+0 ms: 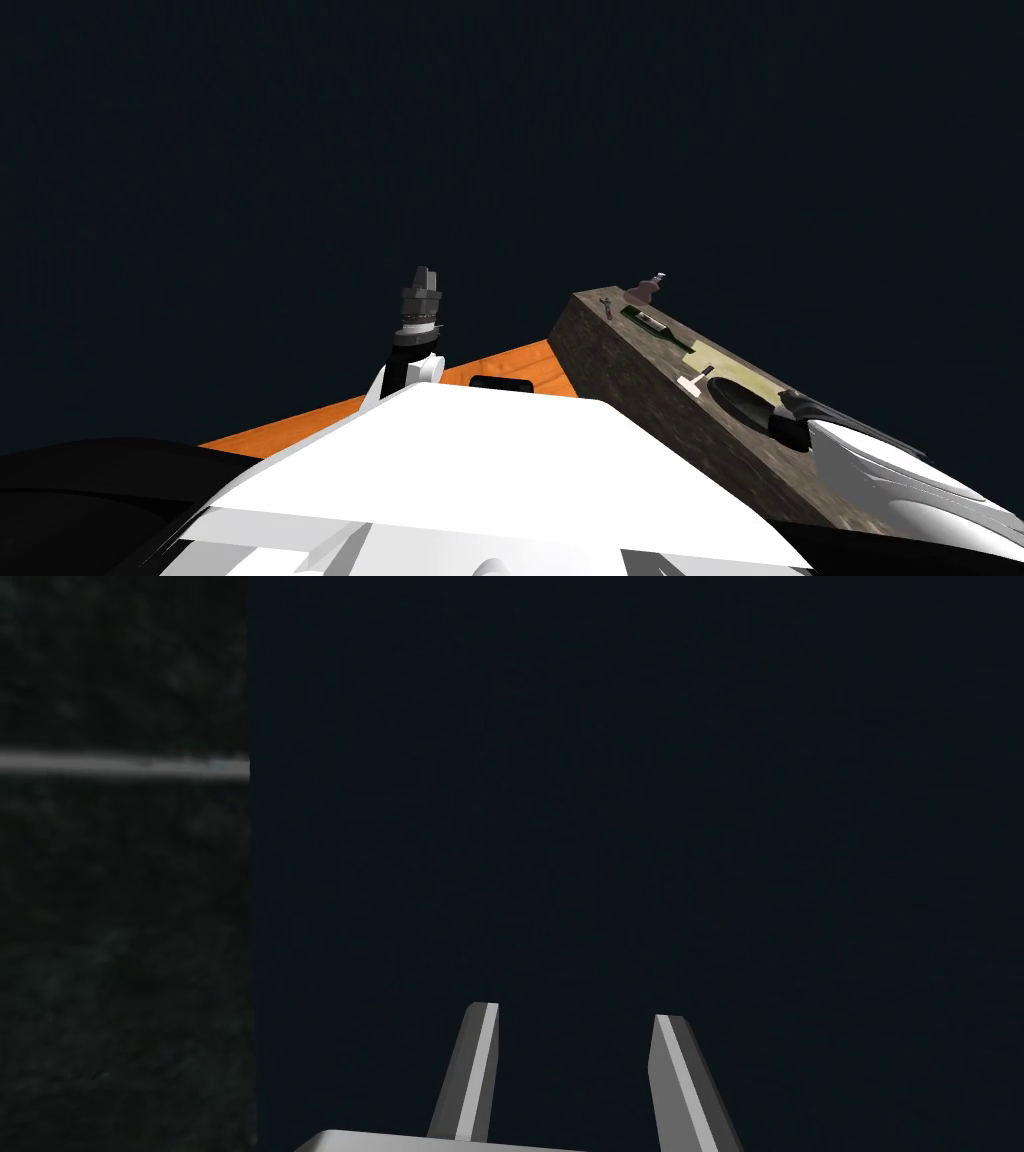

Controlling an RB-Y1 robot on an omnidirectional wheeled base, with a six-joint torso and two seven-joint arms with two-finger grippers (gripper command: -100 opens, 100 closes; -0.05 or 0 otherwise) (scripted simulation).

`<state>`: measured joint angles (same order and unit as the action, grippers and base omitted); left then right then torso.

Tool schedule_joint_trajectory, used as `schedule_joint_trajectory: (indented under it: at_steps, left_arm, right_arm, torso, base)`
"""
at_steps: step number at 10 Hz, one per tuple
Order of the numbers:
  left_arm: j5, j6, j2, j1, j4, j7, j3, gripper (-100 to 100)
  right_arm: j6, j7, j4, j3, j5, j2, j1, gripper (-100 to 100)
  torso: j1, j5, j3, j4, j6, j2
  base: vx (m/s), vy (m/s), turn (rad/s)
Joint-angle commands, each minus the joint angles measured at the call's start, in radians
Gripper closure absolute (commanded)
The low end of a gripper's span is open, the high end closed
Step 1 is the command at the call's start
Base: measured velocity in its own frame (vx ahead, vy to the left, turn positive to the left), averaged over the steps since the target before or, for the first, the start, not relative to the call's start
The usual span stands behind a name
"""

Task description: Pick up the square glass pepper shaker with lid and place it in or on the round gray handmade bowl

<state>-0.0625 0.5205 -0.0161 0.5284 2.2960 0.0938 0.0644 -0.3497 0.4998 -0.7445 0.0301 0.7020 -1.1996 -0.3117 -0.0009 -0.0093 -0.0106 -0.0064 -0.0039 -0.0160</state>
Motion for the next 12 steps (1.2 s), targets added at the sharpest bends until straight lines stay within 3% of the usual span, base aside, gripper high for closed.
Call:
schedule_joint_trajectory:
  at_steps: [1, 2, 4, 5, 6, 7, 8, 9, 10, 11, 12]
  left_arm:
    - [0.0, 0.0, 0.0, 0.0, 0.0, 0.0, 0.0, 0]
    - [0.0, 0.0, 0.0, 0.0, 0.0, 0.0, 0.0, 0]
    - [0.0, 0.0, 0.0, 0.0, 0.0, 0.0, 0.0, 0]
    - [0.0, 0.0, 0.0, 0.0, 0.0, 0.0, 0.0, 0]
    - [0.0, 0.0, 0.0, 0.0, 0.0, 0.0, 0.0, 0]
    - [0.0, 0.0, 0.0, 0.0, 0.0, 0.0, 0.0, 0]
    - [0.0, 0.0, 0.0, 0.0, 0.0, 0.0, 0.0, 0]
    - [0.0, 0.0, 0.0, 0.0, 0.0, 0.0, 0.0, 0]
    - [0.0, 0.0, 0.0, 0.0, 0.0, 0.0, 0.0, 0]
    - [0.0, 0.0, 0.0, 0.0, 0.0, 0.0, 0.0, 0]
    - [0.0, 0.0, 0.0, 0.0, 0.0, 0.0, 0.0, 0]
  right_arm:
    - [0.04, -0.04, 0.005, 0.031, 0.002, 0.001, 0.007, -100]
    - [0.072, -0.077, 0.029, 0.069, 0.015, 0.006, 0.037, -100]
    - [0.094, -0.098, 0.029, 0.081, 0.015, 0.006, 0.037, -100]
    - [0.145, -0.136, 0.053, 0.13, 0.028, 0.011, 0.067, -100]
    - [0.149, -0.156, 0.053, 0.132, 0.028, 0.011, 0.067, -100]
    - [0.184, -0.193, 0.077, 0.172, 0.041, 0.017, 0.097, -100]
    - [0.203, -0.212, 0.077, 0.182, 0.041, 0.017, 0.097, -100]
    - [0.247, -0.24, 0.1, 0.226, 0.053, 0.022, 0.127, -100]
    - [0.258, -0.268, 0.1, 0.232, 0.053, 0.022, 0.127, -100]
    - [0.301, -0.296, 0.124, 0.277, 0.066, 0.027, 0.156, -100]
    - [0.312, -0.326, 0.124, 0.283, 0.066, 0.027, 0.156, -100]
  torso:
    - [0.0, 0.0, 0.0, 0.0, 0.0, 0.0]
    - [0.0, 0.0, 0.0, 0.0, -0.001, 0.0]
    - [-0.001, 0.0, 0.001, 0.0, -0.001, 0.002]
    - [-0.001, 0.0, 0.002, 0.001, -0.001, 0.004]
    - [-0.001, 0.0, 0.002, 0.001, 0.0, 0.003]
    - [-0.001, 0.0, 0.001, 0.0, -0.001, 0.002]
    - [-0.001, 0.0, 0.001, 0.0, 0.0, 0.001]
    - [0.0, 0.0, 0.001, 0.0, -0.001, 0.002]
    - [0.0, 0.0, 0.001, 0.0, 0.0, 0.001]
    - [0.0, 0.0, 0.001, 0.0, -0.001, 0.002]
    - [0.0, 0.0, 0.001, 0.0, 0.0, 0.001]
  base:
    - [0.089, 0.023, -0.094]
    - [0.083, 0.012, -0.204]
    - [0.047, 0.018, -0.048]
    - [0.059, 0.012, -0.183]
    - [0.069, 0.02, -0.118]
    - [0.09, 0.017, -0.237]
    - [0.074, 0.033, -0.106]
    - [0.082, 0.04, -0.187]
    - [0.065, 0.045, -0.099]
    - [0.085, 0.034, -0.206]
    - [0.077, 0.029, -0.109]
